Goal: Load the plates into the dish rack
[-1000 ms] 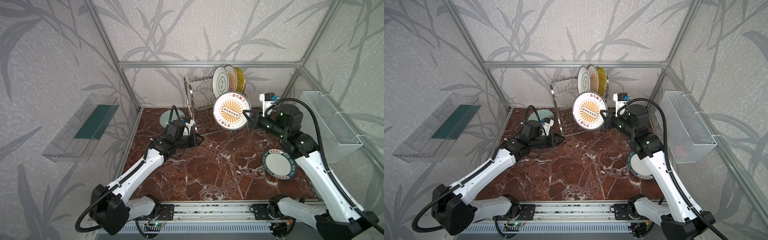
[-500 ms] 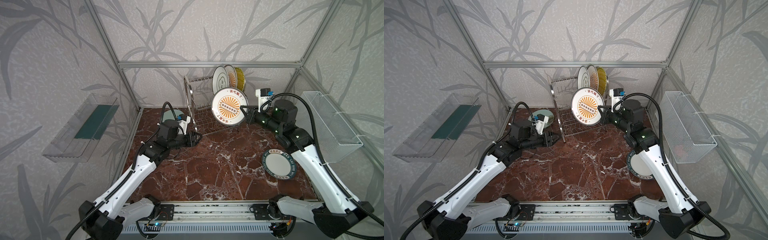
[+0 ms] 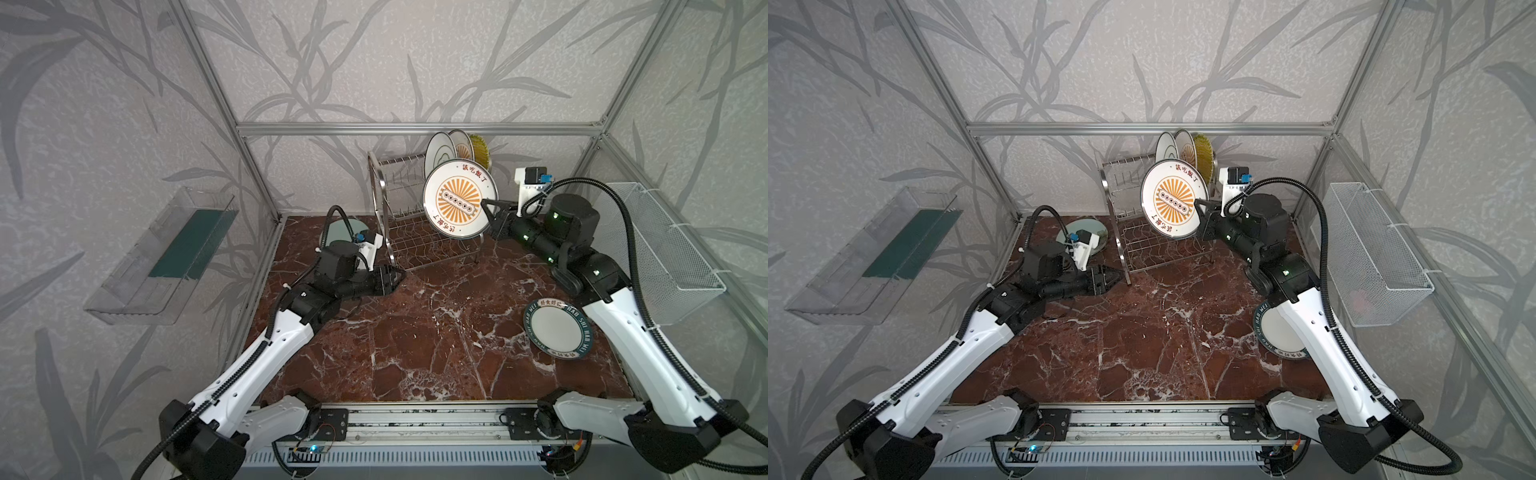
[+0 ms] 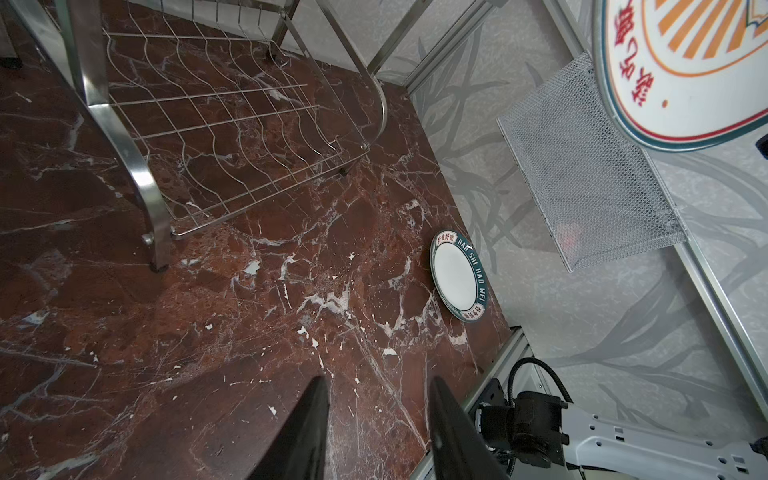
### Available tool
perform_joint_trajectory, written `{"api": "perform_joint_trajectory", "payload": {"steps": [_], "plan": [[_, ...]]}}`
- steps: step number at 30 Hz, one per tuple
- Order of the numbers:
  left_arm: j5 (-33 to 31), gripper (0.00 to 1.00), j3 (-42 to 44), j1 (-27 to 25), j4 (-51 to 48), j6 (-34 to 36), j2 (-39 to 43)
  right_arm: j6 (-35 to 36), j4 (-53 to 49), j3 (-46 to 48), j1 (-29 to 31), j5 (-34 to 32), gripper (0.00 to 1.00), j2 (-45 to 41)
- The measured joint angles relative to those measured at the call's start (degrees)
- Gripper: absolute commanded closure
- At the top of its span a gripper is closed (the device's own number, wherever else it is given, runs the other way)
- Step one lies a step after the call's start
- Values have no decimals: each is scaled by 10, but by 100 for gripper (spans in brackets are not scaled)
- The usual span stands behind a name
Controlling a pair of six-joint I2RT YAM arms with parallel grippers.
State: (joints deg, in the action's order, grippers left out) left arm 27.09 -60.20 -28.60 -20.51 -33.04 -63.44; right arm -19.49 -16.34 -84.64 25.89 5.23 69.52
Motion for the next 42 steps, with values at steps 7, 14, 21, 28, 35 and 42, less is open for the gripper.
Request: {"api": "perform_joint_trajectory", "payload": {"steps": [7,14,21,28,35,42], "plan": [[1,61,12,0,6,-2,1,10,5,-34,18,-24,100,23],[0,61,18,0,6,-2,17,33,10,-81,63,-85,100,63],[-3,61,19,0,6,-1,35,43,17,-103,91,-155,100,93],[-5,61,21,0,0,-1,37,47,24,-123,100,-207,100,110],[-5,61,37,0,-2,-5,45,61,27,-161,109,-247,100,139],[-5,61,37,0,-9,-4,47,86,11,-217,125,-294,100,189]]}}
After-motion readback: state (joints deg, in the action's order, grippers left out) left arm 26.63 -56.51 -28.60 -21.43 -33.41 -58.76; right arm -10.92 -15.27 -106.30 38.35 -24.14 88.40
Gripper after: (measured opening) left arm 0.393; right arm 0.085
